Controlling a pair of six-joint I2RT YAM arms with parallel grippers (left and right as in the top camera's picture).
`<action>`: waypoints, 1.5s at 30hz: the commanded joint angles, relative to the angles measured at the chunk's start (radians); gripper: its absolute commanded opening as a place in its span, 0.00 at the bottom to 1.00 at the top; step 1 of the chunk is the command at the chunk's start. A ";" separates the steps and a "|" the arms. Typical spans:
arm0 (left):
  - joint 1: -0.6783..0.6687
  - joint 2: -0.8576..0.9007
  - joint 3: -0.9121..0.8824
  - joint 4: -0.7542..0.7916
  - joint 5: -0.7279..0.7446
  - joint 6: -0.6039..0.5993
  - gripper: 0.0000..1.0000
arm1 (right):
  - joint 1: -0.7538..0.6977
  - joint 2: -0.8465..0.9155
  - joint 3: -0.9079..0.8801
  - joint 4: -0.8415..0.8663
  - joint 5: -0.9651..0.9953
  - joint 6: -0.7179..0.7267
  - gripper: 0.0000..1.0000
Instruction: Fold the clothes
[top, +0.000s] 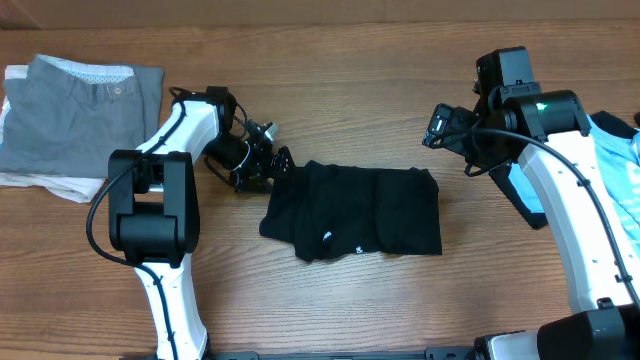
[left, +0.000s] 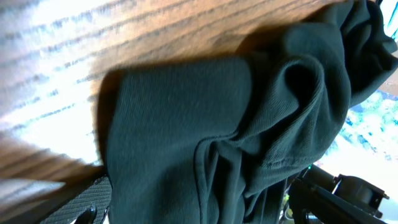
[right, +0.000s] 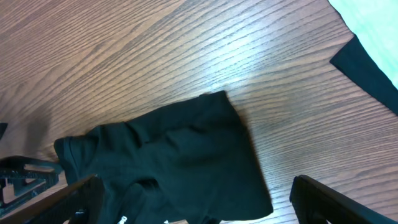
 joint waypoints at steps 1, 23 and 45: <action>0.004 0.107 -0.087 0.005 -0.301 -0.026 0.93 | -0.004 -0.029 0.027 0.000 0.001 -0.006 1.00; 0.013 0.107 -0.101 0.043 -0.319 -0.094 0.92 | -0.004 -0.029 0.027 -0.003 0.001 -0.006 1.00; -0.163 0.107 -0.173 0.209 -0.158 -0.162 0.95 | -0.004 -0.029 0.027 -0.008 0.001 -0.006 1.00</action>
